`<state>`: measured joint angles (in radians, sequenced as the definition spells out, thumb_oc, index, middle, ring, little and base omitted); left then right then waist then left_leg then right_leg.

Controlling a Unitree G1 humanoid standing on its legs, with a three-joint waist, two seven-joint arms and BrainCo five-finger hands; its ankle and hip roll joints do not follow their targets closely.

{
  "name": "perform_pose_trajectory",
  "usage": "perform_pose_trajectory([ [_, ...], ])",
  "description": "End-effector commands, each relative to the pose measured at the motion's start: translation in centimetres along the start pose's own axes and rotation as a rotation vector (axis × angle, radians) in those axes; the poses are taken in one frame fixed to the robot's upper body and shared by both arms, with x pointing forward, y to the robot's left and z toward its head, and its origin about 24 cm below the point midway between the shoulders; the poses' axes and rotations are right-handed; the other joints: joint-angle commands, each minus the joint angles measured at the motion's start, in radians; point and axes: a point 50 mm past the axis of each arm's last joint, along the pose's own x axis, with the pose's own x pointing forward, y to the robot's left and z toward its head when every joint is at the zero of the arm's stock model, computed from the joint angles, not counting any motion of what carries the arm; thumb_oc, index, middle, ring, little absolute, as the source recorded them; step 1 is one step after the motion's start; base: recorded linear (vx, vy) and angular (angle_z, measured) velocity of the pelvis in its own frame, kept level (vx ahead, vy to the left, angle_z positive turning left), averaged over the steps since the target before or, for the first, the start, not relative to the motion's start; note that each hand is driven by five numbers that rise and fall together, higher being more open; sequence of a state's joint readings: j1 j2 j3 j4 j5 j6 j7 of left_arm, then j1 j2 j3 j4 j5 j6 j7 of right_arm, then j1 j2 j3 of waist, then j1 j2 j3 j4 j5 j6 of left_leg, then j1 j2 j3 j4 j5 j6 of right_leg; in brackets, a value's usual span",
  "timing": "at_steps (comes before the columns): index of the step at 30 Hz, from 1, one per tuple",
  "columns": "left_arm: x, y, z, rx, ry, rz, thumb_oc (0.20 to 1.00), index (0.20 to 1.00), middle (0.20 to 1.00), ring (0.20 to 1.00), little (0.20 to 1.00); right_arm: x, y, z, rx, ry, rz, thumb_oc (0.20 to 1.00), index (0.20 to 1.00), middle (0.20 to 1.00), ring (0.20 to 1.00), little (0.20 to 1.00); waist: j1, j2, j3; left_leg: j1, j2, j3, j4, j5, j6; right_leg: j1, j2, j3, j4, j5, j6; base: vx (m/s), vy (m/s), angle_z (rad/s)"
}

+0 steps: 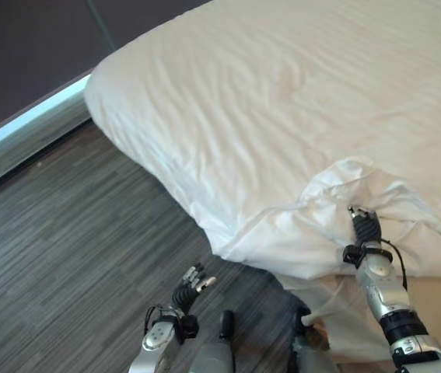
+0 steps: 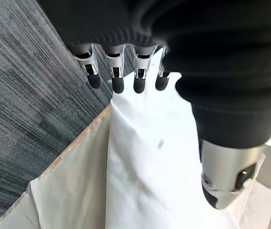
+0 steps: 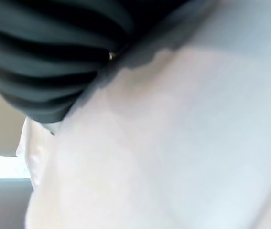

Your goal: Making the bed.

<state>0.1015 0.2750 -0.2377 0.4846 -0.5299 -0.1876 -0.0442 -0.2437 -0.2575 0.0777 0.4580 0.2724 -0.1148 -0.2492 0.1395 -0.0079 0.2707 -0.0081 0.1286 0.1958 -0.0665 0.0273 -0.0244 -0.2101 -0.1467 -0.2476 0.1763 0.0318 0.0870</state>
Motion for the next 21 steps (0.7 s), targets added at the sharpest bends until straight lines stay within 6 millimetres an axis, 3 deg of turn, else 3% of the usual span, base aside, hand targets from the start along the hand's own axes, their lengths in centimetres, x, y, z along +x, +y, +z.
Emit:
perform_pose_trajectory([
  [1,-0.3,-0.2,0.6,0.005,-0.044,-0.024,1.000,1.000,1.000,1.000,1.000,-1.1,0.0,1.6,0.062,-0.115,0.031,0.200,0.200,0.200,0.200,0.200,0.012,-0.032,-0.073,-0.085,-0.046,0.045,-0.021,0.092,0.014,0.215,-0.047,0.007,0.271,0.032,0.117,-0.13,0.076,-0.69],
  [2,-0.5,-0.4,0.4,-0.002,-0.037,-0.030,1.000,1.000,1.000,1.000,1.000,-1.2,-0.2,1.5,0.092,-0.113,0.024,0.200,0.200,0.200,0.200,0.200,0.024,-0.045,-0.086,-0.089,-0.056,0.069,-0.021,0.097,0.019,0.265,-0.043,0.002,0.271,0.051,0.124,-0.27,0.085,-0.63],
  [3,-0.6,-0.9,0.1,-0.012,-0.023,-0.053,1.000,1.000,1.000,1.000,1.000,-1.0,-0.6,2.1,0.116,-0.132,0.016,0.200,0.200,0.200,0.200,0.200,0.043,-0.072,-0.102,-0.103,-0.073,0.112,-0.021,0.117,0.017,0.346,-0.030,0.001,0.175,0.022,0.111,-0.32,0.043,-0.49],
  [5,-0.8,-0.7,0.0,-0.024,-0.020,-0.056,1.000,1.000,1.000,1.000,1.000,-0.9,-1.0,3.0,0.136,-0.166,0.012,0.200,0.200,0.200,0.200,0.200,0.064,-0.078,-0.125,-0.124,-0.072,0.149,-0.021,0.127,0.015,0.413,0.007,-0.010,0.030,-0.093,0.084,-0.32,-0.028,-0.70],
  [7,-1.3,-1.1,-0.5,-0.058,-0.015,-0.064,1.000,1.000,1.000,1.000,1.000,-0.6,-1.0,4.1,0.136,-0.205,0.027,0.200,0.200,0.200,0.200,0.200,0.069,-0.054,-0.128,-0.144,-0.042,0.180,-0.018,0.163,-0.008,0.439,0.046,0.018,-0.081,-0.150,0.058,-0.33,-0.062,-0.92],
  [10,-1.4,-1.4,-0.7,-0.093,-0.011,-0.070,1.000,1.000,1.000,1.000,1.000,-0.9,-0.9,5.8,0.125,-0.277,0.061,0.200,0.200,0.200,0.200,0.200,0.070,-0.015,-0.106,-0.182,-0.010,0.195,0.012,0.226,-0.037,0.463,0.094,0.038,-0.181,-0.154,0.017,-0.34,-0.066,-1.05],
  [11,-1.3,-1.6,-0.7,-0.094,-0.012,-0.072,1.000,1.000,1.000,1.000,1.000,-1.0,-0.7,5.9,0.118,-0.282,0.076,0.200,0.200,0.200,0.200,0.200,0.072,-0.004,-0.087,-0.202,-0.013,0.156,0.042,0.239,-0.054,0.460,0.092,0.037,-0.180,-0.156,0.010,-0.42,-0.044,-0.49],
  [12,-1.2,-1.9,-0.6,-0.098,-0.020,-0.075,1.000,1.000,1.000,1.000,1.000,-1.2,-0.6,5.8,0.115,-0.280,0.089,0.200,0.200,0.200,0.200,0.200,0.075,0.011,-0.067,-0.223,-0.021,0.092,0.085,0.261,-0.095,0.449,0.098,0.047,-0.177,-0.146,-0.003,-0.30,-0.021,-0.33],
  [13,-1.2,-1.9,-0.6,-0.098,-0.021,-0.075,1.000,1.000,1.000,1.000,1.000,-1.2,-0.6,5.8,0.115,-0.280,0.089,0.200,0.200,0.200,0.200,0.200,0.076,0.014,-0.069,-0.227,-0.016,0.090,0.087,0.263,-0.095,0.446,0.103,0.048,-0.179,-0.142,-0.005,-0.30,0.006,-0.24],
  [14,-1.1,-2.1,-0.5,-0.107,-0.024,-0.074,1.000,1.000,1.000,1.000,1.000,-1.4,-0.3,5.7,0.108,-0.273,0.112,0.200,0.200,0.200,0.200,0.200,0.075,0.022,-0.051,-0.233,-0.035,0.015,0.124,0.275,-0.129,0.438,0.099,0.053,-0.176,-0.134,-0.013,-0.29,0.025,-0.33],
  [15,-1.1,-2.2,-0.6,-0.123,-0.023,-0.065,1.000,1.000,1.000,1.000,1.000,-1.7,-0.1,5.3,0.103,-0.263,0.131,0.200,0.200,0.200,0.200,0.200,0.069,0.026,-0.040,-0.229,-0.049,-0.044,0.149,0.260,-0.138,0.428,0.093,0.055,-0.178,-0.120,-0.014,-0.29,0.027,-0.24],
  [16,-1.1,-2.2,-0.6,-0.124,-0.023,-0.065,1.000,1.000,1.000,1.000,1.000,-1.7,-0.1,5.3,0.103,-0.263,0.131,0.200,0.200,0.200,0.200,0.200,0.069,0.029,-0.042,-0.232,-0.047,-0.045,0.150,0.262,-0.138,0.426,0.096,0.055,-0.180,-0.116,-0.015,-0.45,0.070,-0.11],
  [17,-1.1,-2.3,-0.6,-0.178,-0.026,-0.049,1.000,1.000,1.000,1.000,1.000,-2.7,0.3,4.3,0.089,-0.232,0.169,0.200,0.200,0.200,0.200,0.200,0.044,0.013,-0.031,-0.203,-0.046,-0.111,0.235,0.212,-0.134,0.400,0.064,0.056,-0.186,-0.076,-0.011,-0.44,0.086,0.00],
  [21,-0.8,-2.6,-0.8,-0.221,-0.018,-0.044,1.000,1.000,1.000,1.000,1.000,-4.9,1.3,1.8,0.073,-0.143,0.245,0.200,0.200,0.200,0.200,0.200,-0.018,-0.025,-0.043,-0.061,0.056,-0.148,0.353,0.117,-0.103,0.333,0.006,0.023,-0.195,-0.012,-0.005,-0.42,0.120,-0.09],
])
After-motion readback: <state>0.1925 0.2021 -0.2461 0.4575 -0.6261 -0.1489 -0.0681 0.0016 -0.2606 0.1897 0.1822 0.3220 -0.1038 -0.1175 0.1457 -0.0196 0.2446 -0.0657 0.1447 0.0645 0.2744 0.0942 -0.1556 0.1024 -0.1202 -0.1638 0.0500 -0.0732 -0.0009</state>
